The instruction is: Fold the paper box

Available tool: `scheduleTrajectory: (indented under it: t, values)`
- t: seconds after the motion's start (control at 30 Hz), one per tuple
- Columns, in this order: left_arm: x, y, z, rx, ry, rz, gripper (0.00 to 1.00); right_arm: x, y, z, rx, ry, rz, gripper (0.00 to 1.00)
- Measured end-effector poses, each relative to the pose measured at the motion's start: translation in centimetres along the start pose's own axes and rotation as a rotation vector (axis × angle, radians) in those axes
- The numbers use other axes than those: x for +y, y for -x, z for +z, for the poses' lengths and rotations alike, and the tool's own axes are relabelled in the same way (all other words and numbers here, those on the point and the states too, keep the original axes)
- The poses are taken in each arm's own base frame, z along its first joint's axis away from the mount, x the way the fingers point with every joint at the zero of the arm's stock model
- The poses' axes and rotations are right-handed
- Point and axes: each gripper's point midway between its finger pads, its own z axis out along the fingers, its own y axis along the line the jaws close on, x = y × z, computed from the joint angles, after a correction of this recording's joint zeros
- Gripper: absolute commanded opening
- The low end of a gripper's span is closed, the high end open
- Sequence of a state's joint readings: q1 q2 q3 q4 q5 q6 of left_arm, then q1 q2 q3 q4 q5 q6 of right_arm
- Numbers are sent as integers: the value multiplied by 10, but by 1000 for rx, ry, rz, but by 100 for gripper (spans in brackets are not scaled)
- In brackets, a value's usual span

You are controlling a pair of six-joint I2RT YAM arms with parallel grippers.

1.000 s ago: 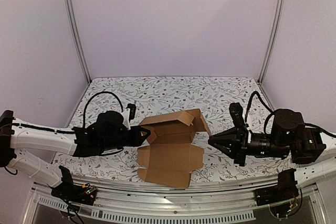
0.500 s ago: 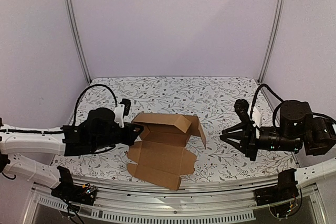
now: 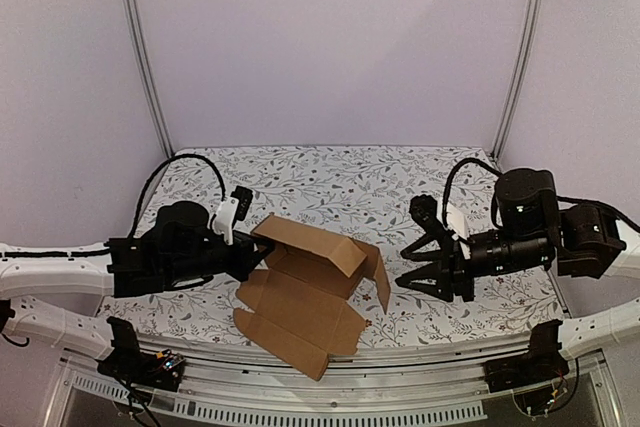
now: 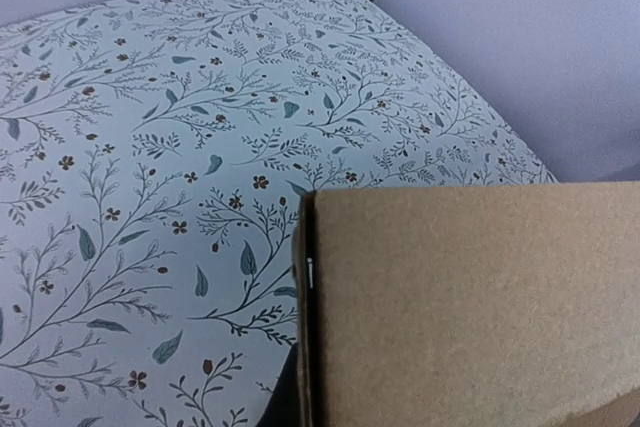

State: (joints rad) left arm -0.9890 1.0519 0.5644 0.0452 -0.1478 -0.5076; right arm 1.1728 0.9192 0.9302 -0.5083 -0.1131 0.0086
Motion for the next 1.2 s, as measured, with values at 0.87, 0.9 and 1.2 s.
scheduleTrajectory:
  t: [0.87, 0.9, 1.2]
  values:
    - [6, 6, -3, 22, 57, 58, 0, 20, -1, 59, 83, 171, 43, 33]
    - [8, 5, -3, 26, 71, 57, 0, 19, -1, 61, 85, 167, 46, 33]
    - [25, 5, -5, 37, 176, 27, 0, 0, -3, 78, 86, 31, 68, 35]
